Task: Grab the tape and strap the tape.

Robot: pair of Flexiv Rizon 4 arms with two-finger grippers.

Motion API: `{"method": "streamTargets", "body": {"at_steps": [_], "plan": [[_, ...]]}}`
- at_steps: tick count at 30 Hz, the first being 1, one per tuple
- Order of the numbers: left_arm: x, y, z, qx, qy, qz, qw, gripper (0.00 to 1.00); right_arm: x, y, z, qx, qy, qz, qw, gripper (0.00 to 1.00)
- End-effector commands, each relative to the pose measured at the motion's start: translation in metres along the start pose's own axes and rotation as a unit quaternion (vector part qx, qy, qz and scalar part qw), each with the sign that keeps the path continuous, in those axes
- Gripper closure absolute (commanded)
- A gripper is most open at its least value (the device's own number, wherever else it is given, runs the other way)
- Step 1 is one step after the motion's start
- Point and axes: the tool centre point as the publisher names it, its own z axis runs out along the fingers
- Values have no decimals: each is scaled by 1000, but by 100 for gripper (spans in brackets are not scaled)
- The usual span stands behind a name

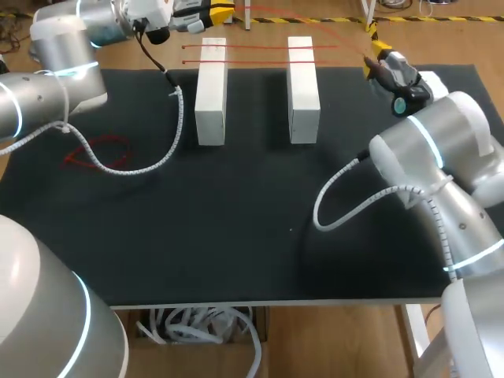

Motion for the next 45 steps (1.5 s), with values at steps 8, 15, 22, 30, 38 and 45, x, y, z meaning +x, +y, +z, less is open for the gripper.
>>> {"method": "streamTargets", "body": {"at_steps": [8,15,22,30,38,45], "plan": [[1,0,0,0,-2,1,1000,100,0,-1,9,-195,3,-4,981,93],[1,0,0,0,-2,1,1000,100,0,-3,11,-187,3,-9,982,100],[1,0,0,0,-2,1,1000,100,0,-5,12,-181,1,-12,983,100],[1,0,0,0,-2,1,1000,100,-1,-5,11,-168,-13,-18,986,100],[1,0,0,0,-2,1,1000,100,-1,-10,14,-132,-19,-17,991,100],[1,0,0,0,-2,1,1000,100,2,-15,18,-95,-23,-33,995,100]]}}
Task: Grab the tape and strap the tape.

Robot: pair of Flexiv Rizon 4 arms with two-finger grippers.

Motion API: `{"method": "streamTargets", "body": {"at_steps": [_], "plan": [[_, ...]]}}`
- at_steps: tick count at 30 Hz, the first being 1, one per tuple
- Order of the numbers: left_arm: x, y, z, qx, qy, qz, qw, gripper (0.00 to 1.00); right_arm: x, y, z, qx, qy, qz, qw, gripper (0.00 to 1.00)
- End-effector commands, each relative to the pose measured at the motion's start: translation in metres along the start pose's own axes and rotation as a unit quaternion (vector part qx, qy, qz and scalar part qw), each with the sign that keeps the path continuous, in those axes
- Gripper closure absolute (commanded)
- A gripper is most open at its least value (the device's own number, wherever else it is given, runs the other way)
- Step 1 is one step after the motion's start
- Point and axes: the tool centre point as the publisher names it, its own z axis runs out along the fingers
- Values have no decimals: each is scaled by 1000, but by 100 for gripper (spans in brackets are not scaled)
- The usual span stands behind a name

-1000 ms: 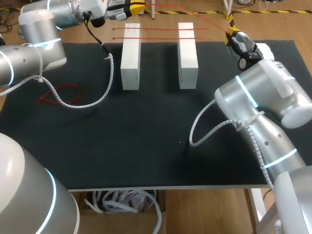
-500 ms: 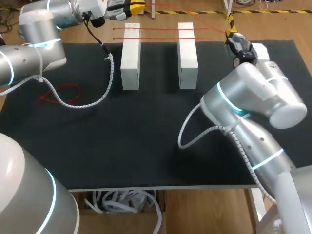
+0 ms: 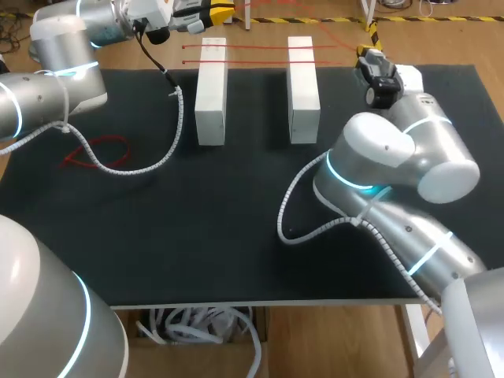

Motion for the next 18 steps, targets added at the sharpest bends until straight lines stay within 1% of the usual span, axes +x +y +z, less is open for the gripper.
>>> {"method": "streamTargets", "body": {"at_steps": [1,2,18], "plan": [[1,0,0,0,-2,1,1000,100,3,3,3,19,-1,5,1000,100],[1,0,0,0,-2,1,1000,100,4,2,3,26,3,-2,1000,100],[1,0,0,0,-2,1,1000,100,4,2,3,26,3,-2,1000,100]]}}
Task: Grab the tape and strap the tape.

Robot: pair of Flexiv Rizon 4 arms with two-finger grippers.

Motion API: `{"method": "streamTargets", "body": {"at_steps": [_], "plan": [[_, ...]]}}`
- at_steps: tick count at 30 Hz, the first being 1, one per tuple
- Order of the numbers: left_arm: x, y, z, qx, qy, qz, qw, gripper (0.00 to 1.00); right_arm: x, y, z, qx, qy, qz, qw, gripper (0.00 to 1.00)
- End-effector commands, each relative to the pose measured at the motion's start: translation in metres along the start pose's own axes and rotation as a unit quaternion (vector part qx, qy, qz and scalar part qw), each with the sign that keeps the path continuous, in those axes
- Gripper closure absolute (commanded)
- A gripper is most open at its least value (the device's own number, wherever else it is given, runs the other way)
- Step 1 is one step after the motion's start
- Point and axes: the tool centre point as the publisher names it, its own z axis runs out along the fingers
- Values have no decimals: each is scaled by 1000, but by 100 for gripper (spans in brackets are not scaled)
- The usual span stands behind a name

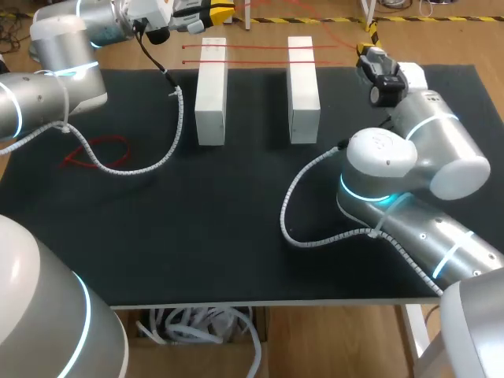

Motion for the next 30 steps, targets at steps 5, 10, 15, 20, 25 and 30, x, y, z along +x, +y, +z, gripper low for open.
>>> {"method": "streamTargets", "body": {"at_steps": [5,10,15,20,25,30], "plan": [[1,0,0,0,-2,1,1000,100,-1,1,1,1,1,0,1000,100],[1,0,0,0,-2,1,1000,100,-1,1,1,1,1,0,1000,100],[1,0,0,0,-2,1,1000,100,-1,1,1,1,1,0,1000,100],[1,-1,0,-3,-3,2,1000,100,-1,1,1,1,1,0,1000,100],[2,-7,-2,-26,-12,7,1000,100,-1,1,1,1,1,0,1000,100],[3,-10,0,-96,-8,0,995,100,-1,1,1,1,1,0,1000,100]]}}
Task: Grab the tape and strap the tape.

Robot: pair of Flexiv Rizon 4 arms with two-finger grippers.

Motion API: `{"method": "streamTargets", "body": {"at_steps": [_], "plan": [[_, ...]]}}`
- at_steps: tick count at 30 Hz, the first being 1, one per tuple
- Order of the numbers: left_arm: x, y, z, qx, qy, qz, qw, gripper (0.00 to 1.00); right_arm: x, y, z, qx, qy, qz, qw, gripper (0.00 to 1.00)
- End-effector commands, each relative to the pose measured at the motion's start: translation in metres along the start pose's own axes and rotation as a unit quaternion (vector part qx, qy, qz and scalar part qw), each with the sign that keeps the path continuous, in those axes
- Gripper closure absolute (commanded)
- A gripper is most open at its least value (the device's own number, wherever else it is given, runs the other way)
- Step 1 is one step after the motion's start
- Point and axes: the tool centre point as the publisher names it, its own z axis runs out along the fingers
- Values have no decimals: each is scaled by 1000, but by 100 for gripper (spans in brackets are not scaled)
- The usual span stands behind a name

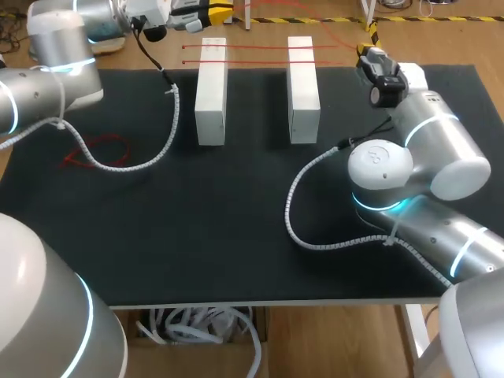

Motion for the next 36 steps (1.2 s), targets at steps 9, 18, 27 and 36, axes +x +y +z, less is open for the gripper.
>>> {"method": "streamTargets", "body": {"at_steps": [9,18,27,36], "plan": [[8,-19,9,-203,-1,-19,979,100,0,0,1,-1,0,-1,1000,100],[8,-32,12,-314,-2,-25,949,100,0,0,1,-1,0,-1,1000,100],[7,-39,18,-430,7,-23,903,100,0,0,1,-1,0,-1,1000,100],[5,-39,25,-537,8,-25,843,100,0,0,1,-1,0,-1,1000,100]]}}
